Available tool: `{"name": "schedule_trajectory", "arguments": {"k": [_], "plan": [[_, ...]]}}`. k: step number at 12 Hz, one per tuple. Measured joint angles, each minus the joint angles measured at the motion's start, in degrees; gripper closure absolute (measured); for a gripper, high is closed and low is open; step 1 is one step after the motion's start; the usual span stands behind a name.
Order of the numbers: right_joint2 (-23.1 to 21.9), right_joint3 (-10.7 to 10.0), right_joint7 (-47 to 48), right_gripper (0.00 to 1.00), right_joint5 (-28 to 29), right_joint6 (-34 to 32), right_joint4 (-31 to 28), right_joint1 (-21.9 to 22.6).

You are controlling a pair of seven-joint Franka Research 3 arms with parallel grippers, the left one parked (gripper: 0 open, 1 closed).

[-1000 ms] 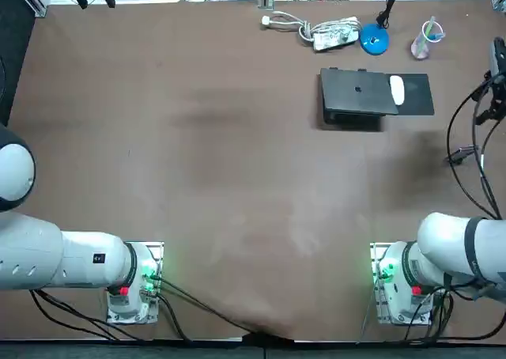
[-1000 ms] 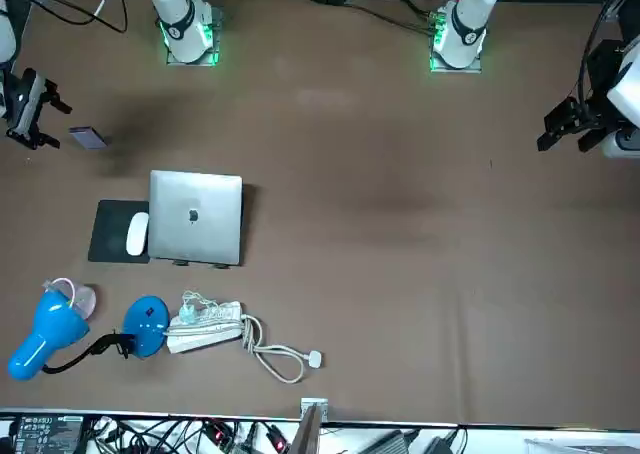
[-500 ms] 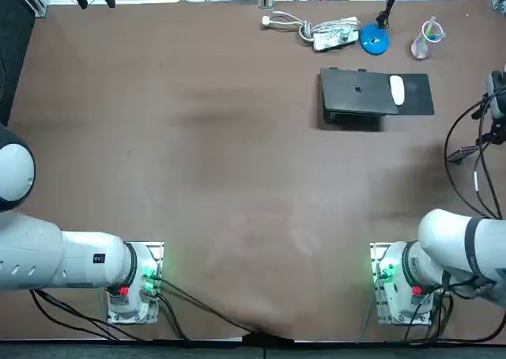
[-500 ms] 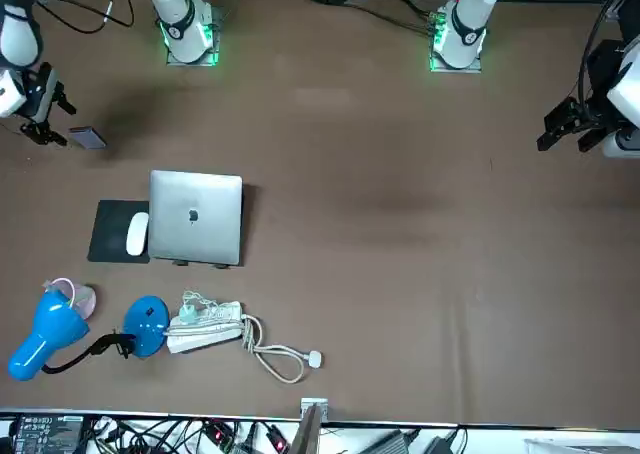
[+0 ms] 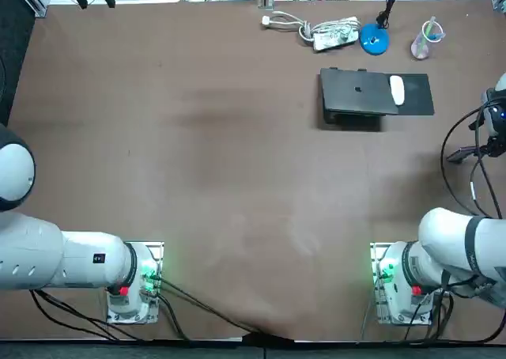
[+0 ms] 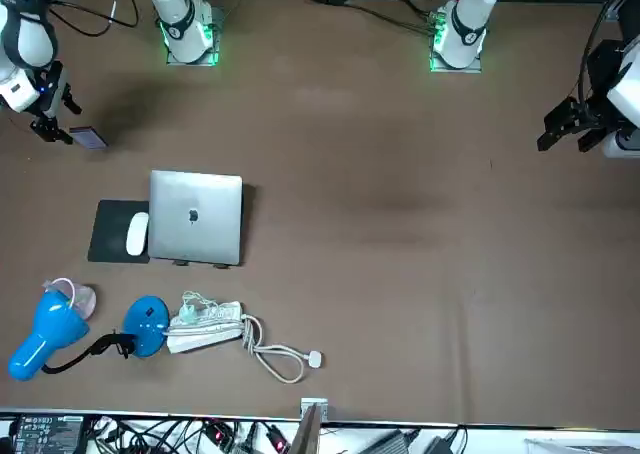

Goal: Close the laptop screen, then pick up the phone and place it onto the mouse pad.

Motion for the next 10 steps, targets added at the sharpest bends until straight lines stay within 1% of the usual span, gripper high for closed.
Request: {"name": "schedule_trajectory", "arguments": {"k": [4, 5, 6, 7, 8, 9, 10], "plan": [[1.7, 0.1, -0.6, 0.04, 0.0, 2.5, -0.4, -0.2], [2.2, 0.1, -0.7, 0.08, 0.0, 3.1, -0.4, -0.2], [2.7, 0.1, -0.7, 0.08, 0.0, 3.6, -0.4, -0.2], [3.2, 0.1, -0.7, 0.13, 0.0, 4.0, -0.4, -0.2], [3.8, 0.1, -0.8, 0.13, 0.0, 4.4, -0.4, -0.2], [4.2, 0.2, -0.8, 0.16, 0.0, 5.0, -0.4, -0.2], [4.7, 0.2, -0.8, 0.16, 0.0, 5.4, -0.4, -0.2]]}}
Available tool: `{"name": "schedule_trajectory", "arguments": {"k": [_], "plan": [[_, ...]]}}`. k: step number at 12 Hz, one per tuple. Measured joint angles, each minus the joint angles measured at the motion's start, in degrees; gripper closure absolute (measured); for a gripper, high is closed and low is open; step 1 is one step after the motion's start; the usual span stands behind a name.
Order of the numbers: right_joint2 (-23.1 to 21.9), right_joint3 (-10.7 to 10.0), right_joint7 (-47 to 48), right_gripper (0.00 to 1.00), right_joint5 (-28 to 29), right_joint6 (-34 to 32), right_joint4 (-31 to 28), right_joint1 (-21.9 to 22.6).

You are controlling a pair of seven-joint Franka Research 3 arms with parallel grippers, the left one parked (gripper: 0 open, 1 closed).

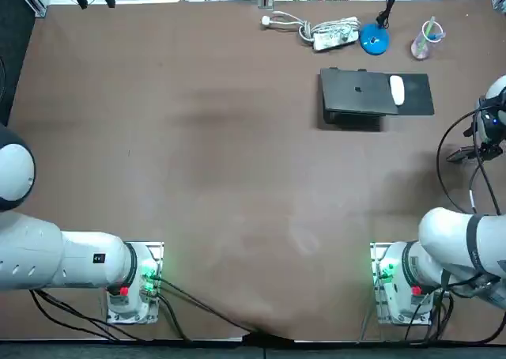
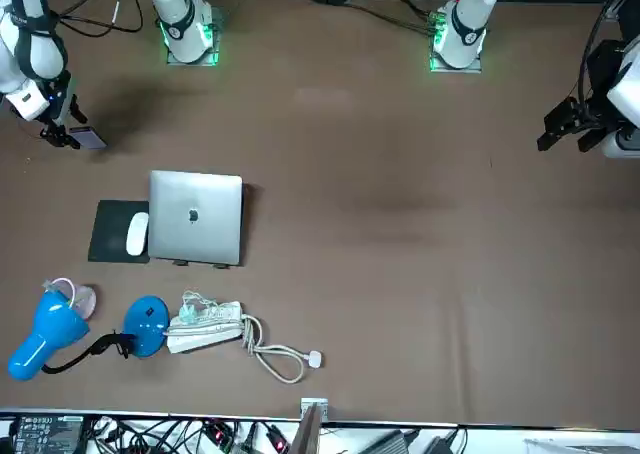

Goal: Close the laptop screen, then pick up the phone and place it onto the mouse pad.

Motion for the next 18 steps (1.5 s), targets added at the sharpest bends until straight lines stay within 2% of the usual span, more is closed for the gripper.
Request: {"name": "schedule_trajectory", "arguments": {"k": [5, 6, 7, 9, 11, 15, 18], "plan": [[1.4, 0.1, -0.2, 0.31, 0.0, 0.9, 0.0, 0.0], [1.6, 0.1, -0.2, 0.42, 0.0, 1.0, 0.0, 0.0], [1.7, 0.1, -0.2, 0.49, 0.0, 1.0, 0.0, 0.0], [1.7, 0.1, -0.2, 0.75, 0.0, 1.0, 0.0, -0.1], [1.7, 0.1, -0.2, 0.78, 0.0, 1.0, 0.0, -0.2], [1.5, 0.2, 0.3, 0.78, 0.3, 1.0, 0.6, -0.2], [-0.6, 0.9, 3.3, 0.78, 0.4, -1.0, 2.8, 0.7]]}}
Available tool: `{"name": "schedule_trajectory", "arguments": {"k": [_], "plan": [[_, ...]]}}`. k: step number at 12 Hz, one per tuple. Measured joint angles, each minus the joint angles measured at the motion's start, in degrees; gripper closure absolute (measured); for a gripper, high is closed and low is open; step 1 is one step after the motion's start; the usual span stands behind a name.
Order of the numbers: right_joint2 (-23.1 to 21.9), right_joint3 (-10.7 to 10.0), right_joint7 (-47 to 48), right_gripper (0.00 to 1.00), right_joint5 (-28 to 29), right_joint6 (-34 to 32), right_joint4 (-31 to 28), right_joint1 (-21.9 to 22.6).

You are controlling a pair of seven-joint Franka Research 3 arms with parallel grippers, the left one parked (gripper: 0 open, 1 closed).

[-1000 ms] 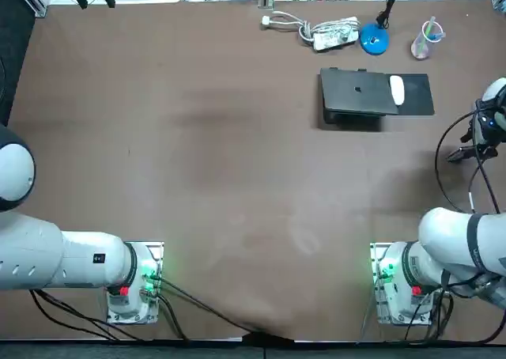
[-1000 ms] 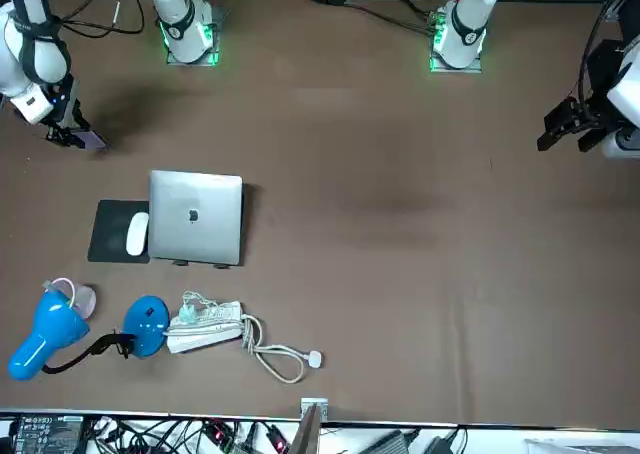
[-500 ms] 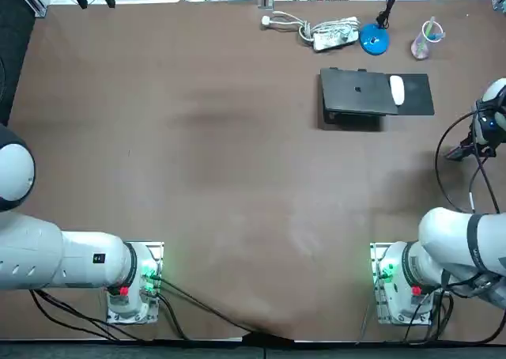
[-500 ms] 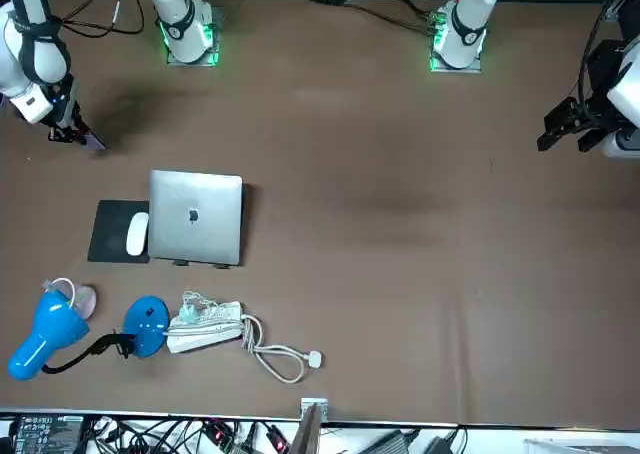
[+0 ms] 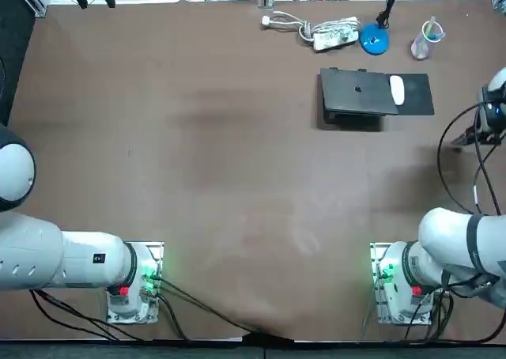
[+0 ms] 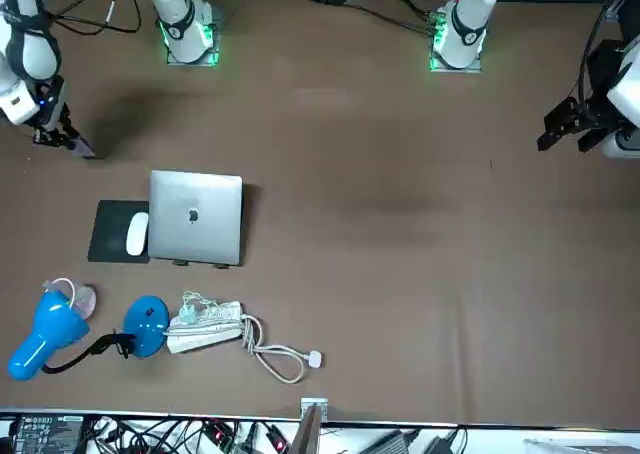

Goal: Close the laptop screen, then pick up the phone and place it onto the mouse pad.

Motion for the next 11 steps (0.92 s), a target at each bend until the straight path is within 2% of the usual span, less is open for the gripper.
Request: {"name": "schedule_trajectory", "arguments": {"k": [3, 6, 7, 11], "plan": [[-2.3, 0.7, 6.6, 0.78, 0.1, -3.7, 4.6, 5.2], [-2.4, 1.1, 13.1, 0.78, 0.5, -4.4, 7.7, 11.5], [-1.4, 1.2, 15.9, 0.78, 0.5, -4.4, 9.5, 14.1], [4.0, 1.2, 17.7, 0.78, 1.8, -4.4, 15.1, 16.5]]}}
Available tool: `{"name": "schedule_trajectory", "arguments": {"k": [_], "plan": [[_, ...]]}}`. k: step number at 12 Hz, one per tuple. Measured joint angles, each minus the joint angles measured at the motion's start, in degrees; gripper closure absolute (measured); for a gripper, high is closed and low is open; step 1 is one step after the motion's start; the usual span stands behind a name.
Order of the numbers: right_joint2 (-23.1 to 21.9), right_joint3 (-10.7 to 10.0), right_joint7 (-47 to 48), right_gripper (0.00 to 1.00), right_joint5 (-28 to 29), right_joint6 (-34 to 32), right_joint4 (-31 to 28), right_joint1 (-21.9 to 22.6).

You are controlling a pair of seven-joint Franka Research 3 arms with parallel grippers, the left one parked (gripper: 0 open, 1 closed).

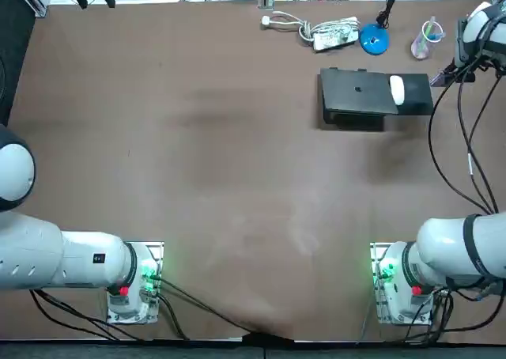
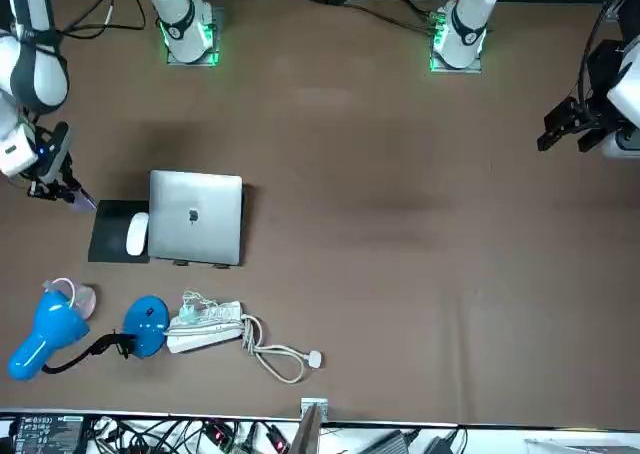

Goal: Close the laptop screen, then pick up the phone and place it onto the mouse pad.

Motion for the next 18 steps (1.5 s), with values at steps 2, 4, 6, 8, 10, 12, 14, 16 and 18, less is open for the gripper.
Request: {"name": "schedule_trajectory", "arguments": {"k": [2, 4, 6, 8, 10, 12, 14, 16, 18], "plan": [[3.9, 0.0, 0.0, 0.78, 1.5, 0.1, 3.0, 0.2], [7.3, 0.0, 0.0, 0.78, 3.9, 0.4, 5.1, 0.9], [9.3, 0.0, 0.0, 0.78, 5.8, 1.4, 6.1, 2.0], [10.6, 0.0, 0.0, 0.78, 6.6, 3.7, 6.2, 3.0], [11.8, 0.0, 0.2, 0.78, 6.9, 6.2, 6.2, 3.7], [12.8, 0.0, 0.6, 0.78, 6.9, 7.7, 6.2, 4.0], [13.7, 0.0, 1.0, 0.78, 6.9, 8.8, 6.2, 4.2], [14.2, 0.0, 1.2, 0.78, 6.9, 10.0, 6.2, 4.3], [15.0, 0.0, 1.3, 0.78, 6.9, 11.6, 6.2, 4.4]]}}
